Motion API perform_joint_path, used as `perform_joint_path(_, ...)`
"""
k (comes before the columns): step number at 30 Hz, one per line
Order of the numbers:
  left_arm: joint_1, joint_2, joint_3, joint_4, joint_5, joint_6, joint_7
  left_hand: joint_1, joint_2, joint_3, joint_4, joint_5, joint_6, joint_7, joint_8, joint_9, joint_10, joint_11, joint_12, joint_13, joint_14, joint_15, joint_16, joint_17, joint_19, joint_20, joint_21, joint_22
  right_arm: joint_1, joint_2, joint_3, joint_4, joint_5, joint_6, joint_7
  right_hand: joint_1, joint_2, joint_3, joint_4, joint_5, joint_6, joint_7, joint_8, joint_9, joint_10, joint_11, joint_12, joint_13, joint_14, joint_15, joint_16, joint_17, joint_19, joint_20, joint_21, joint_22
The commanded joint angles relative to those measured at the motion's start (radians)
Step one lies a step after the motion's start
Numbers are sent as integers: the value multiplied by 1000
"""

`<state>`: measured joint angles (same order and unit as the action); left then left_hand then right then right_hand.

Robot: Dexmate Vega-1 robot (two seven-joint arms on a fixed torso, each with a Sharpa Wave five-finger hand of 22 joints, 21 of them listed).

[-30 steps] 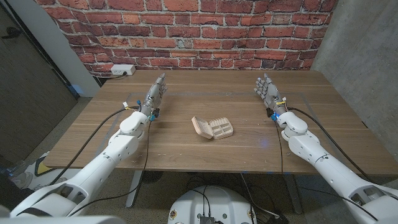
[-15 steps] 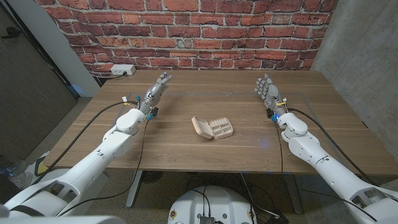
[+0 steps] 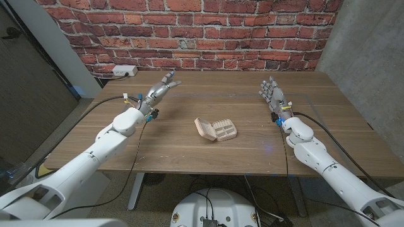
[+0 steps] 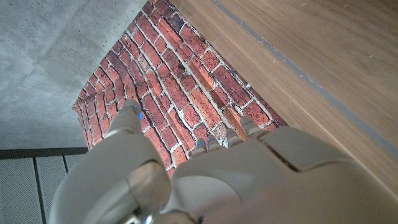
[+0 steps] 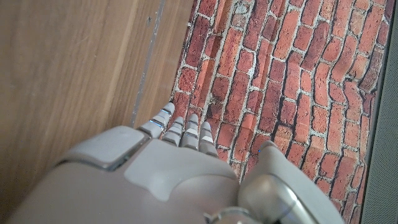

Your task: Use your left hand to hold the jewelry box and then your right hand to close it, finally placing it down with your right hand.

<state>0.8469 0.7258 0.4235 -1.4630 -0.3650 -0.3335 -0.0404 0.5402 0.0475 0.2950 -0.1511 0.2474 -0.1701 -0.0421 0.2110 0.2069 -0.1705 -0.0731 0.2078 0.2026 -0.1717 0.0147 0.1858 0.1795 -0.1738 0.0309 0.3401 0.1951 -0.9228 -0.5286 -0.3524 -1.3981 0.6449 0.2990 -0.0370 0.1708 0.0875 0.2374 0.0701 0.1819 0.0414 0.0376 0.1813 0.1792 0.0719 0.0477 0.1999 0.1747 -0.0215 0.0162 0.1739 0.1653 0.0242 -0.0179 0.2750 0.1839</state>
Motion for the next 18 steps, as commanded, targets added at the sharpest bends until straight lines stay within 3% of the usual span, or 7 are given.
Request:
perform_joint_path(1,41,98,-16,-120,92,2,-17,38,-18,0,-13,7,-316,3,-1,2,-191,5,2,3,-140,5,-6,3,-53,0,-7,4,-68,-21,13,-90,-15,9,-41,13,-1,0,-6,4,5,0,7,2,10,1,3,6,5,6,5,3,8,0,-5,4)
perform_joint_path(18,135,301,-102,-344,199,77,-41,94,-28,1,-17,12,-331,-8,-4,2,-214,9,0,4,-178,0,-10,3,-66,-23,-16,5,-133,-33,28,-164,-29,21,-85,13,0,-2,-9,4,7,0,7,2,12,-1,4,6,8,5,5,3,10,1,-8,4)
